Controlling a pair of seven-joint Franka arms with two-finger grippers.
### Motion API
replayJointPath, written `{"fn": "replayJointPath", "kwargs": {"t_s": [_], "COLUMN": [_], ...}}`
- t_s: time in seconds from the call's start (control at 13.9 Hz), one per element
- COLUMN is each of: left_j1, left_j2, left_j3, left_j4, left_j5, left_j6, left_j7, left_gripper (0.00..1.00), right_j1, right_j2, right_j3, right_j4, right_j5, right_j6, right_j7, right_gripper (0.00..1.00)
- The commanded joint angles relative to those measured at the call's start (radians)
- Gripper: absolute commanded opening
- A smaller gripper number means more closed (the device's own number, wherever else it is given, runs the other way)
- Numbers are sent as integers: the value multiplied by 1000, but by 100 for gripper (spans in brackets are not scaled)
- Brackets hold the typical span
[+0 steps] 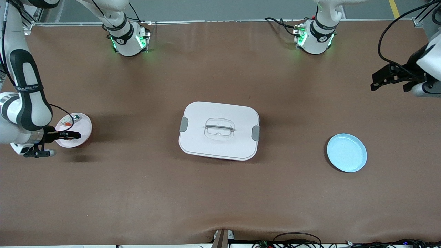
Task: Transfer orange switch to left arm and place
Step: 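Close the right gripper on the black-and-orange switch, then lift the switch with the right gripper while the left gripper approaches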
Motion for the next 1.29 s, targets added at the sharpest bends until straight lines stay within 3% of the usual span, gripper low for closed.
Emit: {"fn": "replayJointPath", "kwargs": {"t_s": [0.0, 0.36, 0.65, 1.01, 1.22], "left_j1": [4, 2, -1, -12, -65], "left_j2": [-2, 0, 49, 93, 130], "left_j3": [-38, -44, -108, -228, -242], "left_j4": [16, 11, 8, 8, 8], "left_j5": [-64, -357, -555, -582, -595], "left_j6": [8, 109, 230, 410, 516], "left_j7": [-9, -54, -91, -235, -311], "left_gripper": [100, 100, 100, 100, 100], "right_j1": [44, 108, 142, 228, 239], "right_j2": [-13, -62, -74, -93, -99], "right_j3": [-2, 1, 7, 6, 8], "right_j4": [54, 54, 51, 48, 48], "right_j5": [-43, -43, 5, 46, 48], "right_j6": [-79, -157, -179, -203, -208], "right_j7": [107, 269, 346, 486, 512], "right_gripper": [0, 0, 0, 0, 0]}}
